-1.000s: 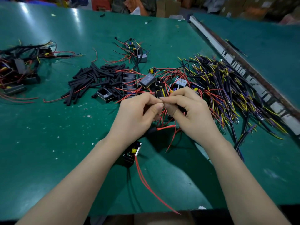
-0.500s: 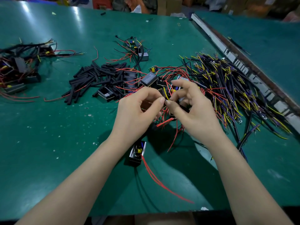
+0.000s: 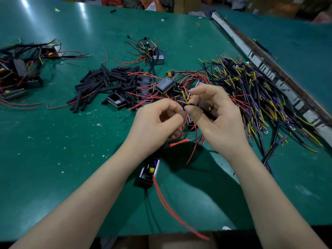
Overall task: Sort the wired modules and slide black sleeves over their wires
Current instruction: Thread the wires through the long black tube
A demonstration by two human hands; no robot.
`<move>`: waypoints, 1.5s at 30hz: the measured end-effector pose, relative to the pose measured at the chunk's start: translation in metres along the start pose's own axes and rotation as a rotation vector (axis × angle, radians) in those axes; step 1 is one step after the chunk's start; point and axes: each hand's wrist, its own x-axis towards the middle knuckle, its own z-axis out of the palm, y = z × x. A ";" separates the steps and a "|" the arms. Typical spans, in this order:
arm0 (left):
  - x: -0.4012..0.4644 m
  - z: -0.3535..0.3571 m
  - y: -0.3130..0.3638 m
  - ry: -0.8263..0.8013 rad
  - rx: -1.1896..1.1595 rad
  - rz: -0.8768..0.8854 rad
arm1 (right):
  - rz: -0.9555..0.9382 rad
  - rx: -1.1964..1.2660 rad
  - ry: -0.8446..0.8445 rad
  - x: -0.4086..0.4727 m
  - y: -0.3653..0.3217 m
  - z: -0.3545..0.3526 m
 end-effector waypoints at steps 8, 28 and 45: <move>-0.002 -0.003 0.004 -0.057 -0.019 0.098 | 0.192 0.160 0.044 0.004 -0.004 -0.005; 0.000 0.000 0.005 0.063 -0.209 -0.005 | 0.312 0.273 -0.073 0.002 -0.003 -0.002; 0.004 -0.005 0.002 -0.116 0.016 0.003 | 0.297 0.251 -0.100 0.006 -0.001 -0.017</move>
